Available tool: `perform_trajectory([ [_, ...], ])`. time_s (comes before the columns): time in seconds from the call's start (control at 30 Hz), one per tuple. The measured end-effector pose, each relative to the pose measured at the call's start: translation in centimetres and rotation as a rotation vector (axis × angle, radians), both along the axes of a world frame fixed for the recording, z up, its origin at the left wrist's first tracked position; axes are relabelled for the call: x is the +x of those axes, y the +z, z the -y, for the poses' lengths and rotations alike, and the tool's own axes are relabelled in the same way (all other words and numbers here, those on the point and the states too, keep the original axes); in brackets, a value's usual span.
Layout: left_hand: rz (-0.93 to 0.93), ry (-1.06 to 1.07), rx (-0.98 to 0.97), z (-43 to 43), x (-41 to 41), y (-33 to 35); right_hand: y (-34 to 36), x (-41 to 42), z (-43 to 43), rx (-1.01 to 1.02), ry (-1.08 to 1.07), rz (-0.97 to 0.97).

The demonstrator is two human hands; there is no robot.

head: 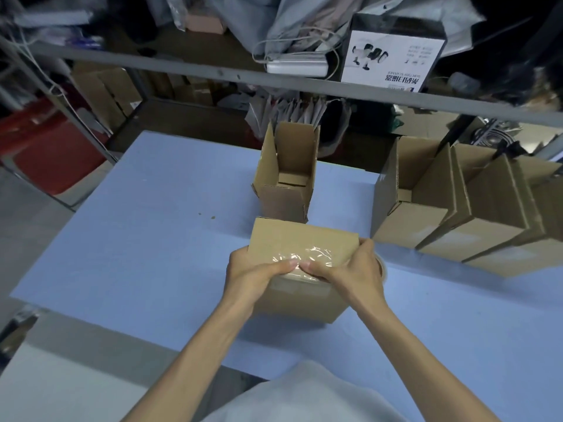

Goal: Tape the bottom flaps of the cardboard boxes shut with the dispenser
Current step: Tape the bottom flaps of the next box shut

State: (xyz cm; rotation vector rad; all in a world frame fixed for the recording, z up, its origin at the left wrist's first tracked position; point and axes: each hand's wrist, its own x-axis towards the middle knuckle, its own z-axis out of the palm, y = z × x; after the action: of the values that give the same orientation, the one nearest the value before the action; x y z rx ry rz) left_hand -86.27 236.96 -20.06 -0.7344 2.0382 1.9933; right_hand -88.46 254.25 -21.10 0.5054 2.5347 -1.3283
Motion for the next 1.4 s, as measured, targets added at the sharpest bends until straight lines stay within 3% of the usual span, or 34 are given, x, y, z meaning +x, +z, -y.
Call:
perform_trajectory([
  [0.2,0.036,0.150,-0.034,0.2,0.4,-0.9,-0.2,-1.0,-1.6,-0.100,-0.055,0.040],
  [0.37,0.009,0.109,-0.071,-0.6,1.0,-1.1,0.3,-0.7,0.5,0.166,0.020,0.021],
  [0.6,0.057,0.210,-0.022,0.1,1.1,-1.5,-0.3,-1.4,-0.2,-0.062,0.026,0.051],
  [0.67,0.044,0.224,-0.031,0.2,1.0,-1.7,-0.2,-0.4,0.0,0.025,0.120,-0.061],
  [0.73,0.030,0.225,-0.131,0.0,0.9,-2.1,0.1,0.5,0.1,0.257,0.344,-0.417],
  [0.8,-0.066,0.205,-0.313,-0.2,1.0,-2.4,0.0,0.7,0.4,0.333,0.600,-0.758],
  [0.83,-0.175,0.198,-0.429,-0.2,1.2,-2.4,-0.2,0.8,0.6,0.321,0.656,-0.837],
  [0.93,-0.623,-0.042,-0.827,0.6,1.3,-2.5,-0.4,0.3,0.8,0.354,0.689,-0.923],
  [1.03,-0.862,-0.307,-0.950,1.5,1.1,-3.0,-1.0,-0.3,0.2,0.394,0.739,-0.934],
  [1.2,-0.924,-0.202,-1.157,0.4,0.3,-2.9,-2.0,0.1,1.1,0.351,0.632,-1.048],
  [1.4,-0.831,-0.259,-1.016,1.0,-0.5,-2.6,-2.1,-0.7,-0.8,0.416,0.561,-0.924],
])
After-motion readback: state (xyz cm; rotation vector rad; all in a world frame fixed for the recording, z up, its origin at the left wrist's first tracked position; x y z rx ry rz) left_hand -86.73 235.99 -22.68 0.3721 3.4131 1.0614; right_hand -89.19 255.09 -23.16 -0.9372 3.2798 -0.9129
